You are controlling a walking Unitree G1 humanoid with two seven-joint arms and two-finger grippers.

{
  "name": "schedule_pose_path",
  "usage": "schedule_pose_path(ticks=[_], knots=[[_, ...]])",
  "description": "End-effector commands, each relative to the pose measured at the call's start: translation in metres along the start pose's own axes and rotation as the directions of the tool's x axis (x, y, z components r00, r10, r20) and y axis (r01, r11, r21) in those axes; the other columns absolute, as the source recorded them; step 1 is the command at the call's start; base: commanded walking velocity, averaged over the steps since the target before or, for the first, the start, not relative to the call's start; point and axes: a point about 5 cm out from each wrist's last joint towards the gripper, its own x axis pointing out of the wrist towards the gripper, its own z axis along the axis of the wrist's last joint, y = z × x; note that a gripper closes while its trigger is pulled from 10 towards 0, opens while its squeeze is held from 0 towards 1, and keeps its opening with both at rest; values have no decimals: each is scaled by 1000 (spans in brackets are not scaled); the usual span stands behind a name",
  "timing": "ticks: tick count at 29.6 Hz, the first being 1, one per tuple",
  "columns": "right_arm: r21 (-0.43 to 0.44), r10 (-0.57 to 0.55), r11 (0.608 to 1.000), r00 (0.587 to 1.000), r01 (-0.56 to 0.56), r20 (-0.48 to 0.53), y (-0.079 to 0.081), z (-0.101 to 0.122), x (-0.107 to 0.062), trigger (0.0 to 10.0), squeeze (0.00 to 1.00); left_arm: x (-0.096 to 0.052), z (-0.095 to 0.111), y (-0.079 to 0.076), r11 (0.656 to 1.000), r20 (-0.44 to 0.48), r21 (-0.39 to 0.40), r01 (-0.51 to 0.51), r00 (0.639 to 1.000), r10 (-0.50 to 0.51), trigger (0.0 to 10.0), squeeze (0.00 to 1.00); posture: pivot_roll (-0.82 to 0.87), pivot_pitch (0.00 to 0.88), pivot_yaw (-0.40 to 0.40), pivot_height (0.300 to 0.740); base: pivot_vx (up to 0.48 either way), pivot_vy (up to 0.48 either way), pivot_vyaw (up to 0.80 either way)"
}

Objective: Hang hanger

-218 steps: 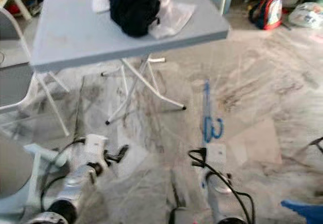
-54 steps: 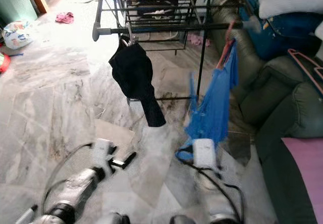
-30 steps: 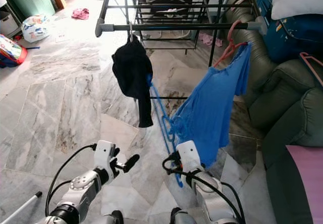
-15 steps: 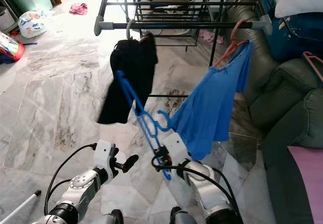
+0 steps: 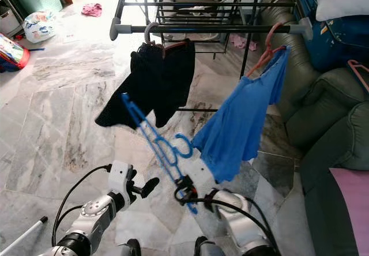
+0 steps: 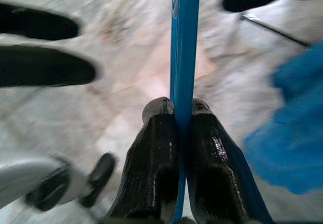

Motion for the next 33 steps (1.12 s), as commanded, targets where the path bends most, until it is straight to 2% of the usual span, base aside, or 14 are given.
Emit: schedule_pose_path(ticks=[1, 4, 10, 11, 15, 18, 20, 25, 28, 33], knots=[[23, -70, 997, 997, 69, 18, -9, 1, -5, 10000, 0, -3, -9, 0, 1000, -36, -12, -6, 999, 6, 10000, 0, -54, 202, 28, 740, 0, 0, 0], [58, -229, 972, 973, 227, 34, -30, 3, -13, 10000, 0, -2, -8, 0, 1000, -37, -9, -5, 999, 4, 10000, 0, -59, 204, 32, 740, 0, 0, 0], [71, -374, 926, 927, 370, 42, -51, 11, -17, 10000, 0, -2, -7, 0, 1000, -37, -11, -2, 999, 2, 10000, 0, -62, 206, 37, 740, 0, 0, 0], [69, -417, 907, 908, 414, 36, -59, 15, -17, 10000, 0, -1, -6, 0, 1000, -37, -15, 0, 999, -1, 10000, 0, -60, 208, 38, 740, 0, 0, 0], [64, -478, 877, 878, 476, 18, -71, 19, -16, 10000, 0, -1, -6, 0, 1000, -38, -16, 2, 999, -2, 10000, 0, -59, 210, 38, 740, 0, 0, 0], [40, -534, 844, 845, 535, -33, -87, 25, -10, 10000, 0, -2, -8, 1, 1000, -43, -13, 1, 999, -1, 10000, 0, -52, 215, 42, 740, 0, 0, 0], [41, -542, 839, 840, 543, -39, -91, 30, -6, 10000, 0, -3, -8, 1, 1000, -45, -11, 1, 999, -1, 10000, 0, -50, 217, 44, 740, 0, 0, 0], [42, -500, 864, 865, 501, -37, -91, 46, 10, 10000, 0, -2, -7, 2, 1000, -50, -7, 0, 999, 0, 10000, 0, -47, 217, 42, 740, 0, 0, 0], [44, -451, 891, 892, 452, -34, -84, 57, 23, 10000, 0, -2, -7, 2, 1000, -50, -7, -3, 999, 3, 10000, 0, -45, 217, 42, 740, 0, 0, 0], [46, -314, 948, 948, 316, -44, -56, 70, 49, 10000, 0, -2, -7, 2, 1000, -51, -11, 2, 999, -2, 10000, 0, -40, 223, 44, 740, 0, 0, 0]])
